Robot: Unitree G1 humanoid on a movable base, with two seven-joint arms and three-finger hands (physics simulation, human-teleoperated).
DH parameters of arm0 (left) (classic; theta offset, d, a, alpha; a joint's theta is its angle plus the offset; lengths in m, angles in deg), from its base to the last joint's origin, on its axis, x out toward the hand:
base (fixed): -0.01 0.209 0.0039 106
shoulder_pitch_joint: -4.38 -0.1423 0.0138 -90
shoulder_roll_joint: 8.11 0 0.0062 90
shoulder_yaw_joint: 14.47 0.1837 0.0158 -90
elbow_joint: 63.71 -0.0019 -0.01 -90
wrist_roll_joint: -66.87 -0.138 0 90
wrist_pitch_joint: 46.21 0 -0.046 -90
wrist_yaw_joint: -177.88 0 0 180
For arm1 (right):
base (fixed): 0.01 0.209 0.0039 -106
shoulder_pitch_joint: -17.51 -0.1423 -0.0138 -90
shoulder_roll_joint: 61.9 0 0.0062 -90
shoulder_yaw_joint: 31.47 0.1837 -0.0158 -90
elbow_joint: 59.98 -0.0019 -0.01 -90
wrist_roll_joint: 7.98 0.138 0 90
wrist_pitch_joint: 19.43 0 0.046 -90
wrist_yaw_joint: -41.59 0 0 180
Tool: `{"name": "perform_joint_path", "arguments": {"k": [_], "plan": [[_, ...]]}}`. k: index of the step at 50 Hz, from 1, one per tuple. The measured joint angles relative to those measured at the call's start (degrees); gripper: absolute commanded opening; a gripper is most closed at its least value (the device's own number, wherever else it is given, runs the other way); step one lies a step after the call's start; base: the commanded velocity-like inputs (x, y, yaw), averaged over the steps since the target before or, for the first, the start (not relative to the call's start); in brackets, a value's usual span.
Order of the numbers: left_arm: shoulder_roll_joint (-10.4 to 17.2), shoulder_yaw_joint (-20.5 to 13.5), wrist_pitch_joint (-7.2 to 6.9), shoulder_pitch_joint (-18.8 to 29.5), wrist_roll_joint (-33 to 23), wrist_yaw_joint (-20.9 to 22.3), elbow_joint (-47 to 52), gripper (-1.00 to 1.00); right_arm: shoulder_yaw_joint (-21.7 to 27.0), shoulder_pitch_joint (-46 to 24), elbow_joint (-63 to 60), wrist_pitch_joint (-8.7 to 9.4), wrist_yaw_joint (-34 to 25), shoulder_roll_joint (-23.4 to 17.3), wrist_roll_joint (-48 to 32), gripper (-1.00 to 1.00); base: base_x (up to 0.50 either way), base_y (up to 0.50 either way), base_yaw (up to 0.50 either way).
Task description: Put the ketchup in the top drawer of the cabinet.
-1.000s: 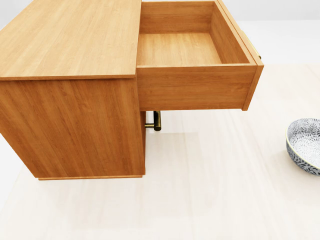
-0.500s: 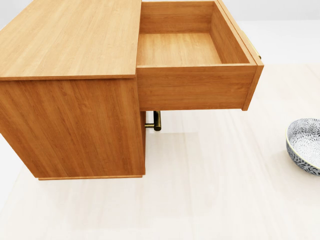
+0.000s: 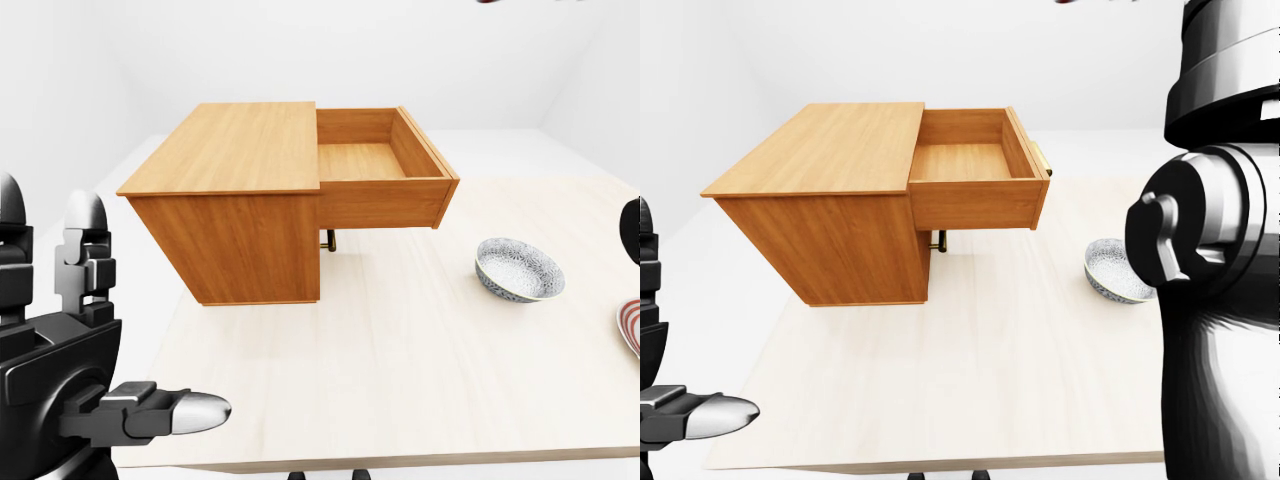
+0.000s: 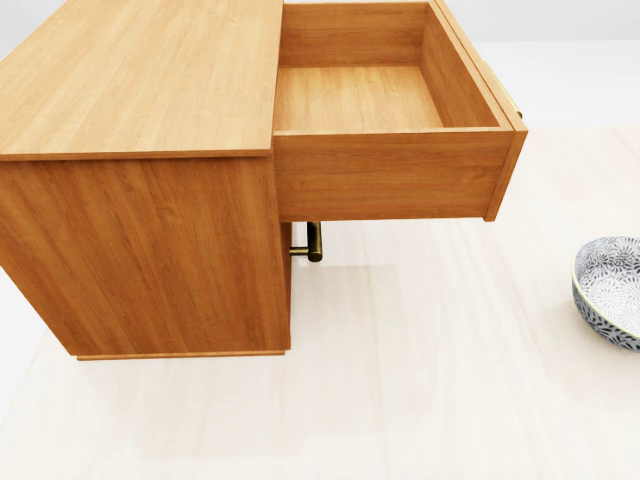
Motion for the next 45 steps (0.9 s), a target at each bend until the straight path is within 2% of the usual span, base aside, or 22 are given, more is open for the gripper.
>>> {"name": "perform_joint_path", "arguments": {"k": [21, 45], "plan": [[0.1, -0.3, 0.0, 0.0, 0.4, 0.0, 0.0, 1.0, -1.0, 0.8, 0.3, 0.0, 0.0, 1.2, -0.5, -1.0, 0.0, 0.0, 0.0], [0.3, -1.0, 0.0, 0.4, 1.1, -0.2, 0.0, 1.0, -1.4, 6.8, 0.3, 0.0, 0.0, 4.4, -0.8, -1.0, 0.0, 0.0, 0.0]]}}
